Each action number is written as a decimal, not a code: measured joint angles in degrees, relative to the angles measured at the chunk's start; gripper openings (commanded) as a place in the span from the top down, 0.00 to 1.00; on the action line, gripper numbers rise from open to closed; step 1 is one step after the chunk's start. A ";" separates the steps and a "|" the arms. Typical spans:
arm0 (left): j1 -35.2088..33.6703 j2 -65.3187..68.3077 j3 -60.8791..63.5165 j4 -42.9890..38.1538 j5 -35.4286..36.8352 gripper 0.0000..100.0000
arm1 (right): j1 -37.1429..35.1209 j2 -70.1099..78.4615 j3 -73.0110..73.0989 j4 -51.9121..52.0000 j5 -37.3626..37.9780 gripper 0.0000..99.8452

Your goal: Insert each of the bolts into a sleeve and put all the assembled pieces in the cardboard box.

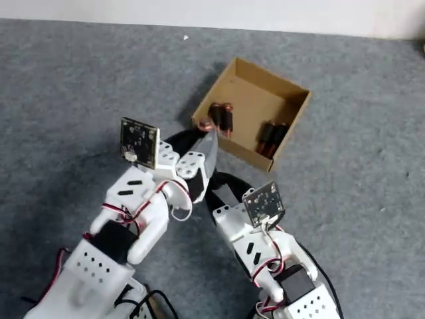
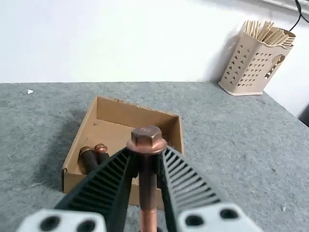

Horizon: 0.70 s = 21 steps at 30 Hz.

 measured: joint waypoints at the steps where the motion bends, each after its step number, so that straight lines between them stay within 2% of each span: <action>1: 0.09 0.00 1.05 -1.05 0.00 1.00 | 0.00 0.00 0.00 0.00 0.00 0.99; 13: 2.99 -0.79 4.04 -3.34 0.00 0.99 | 1.41 0.00 0.00 0.09 -0.26 0.99; 17: 3.34 -0.79 3.96 -2.55 0.00 0.89 | 2.90 0.00 0.00 0.09 -3.25 0.99; 21: 4.22 -0.70 1.58 6.95 -0.18 0.80 | 3.69 0.00 0.00 0.00 -3.87 0.99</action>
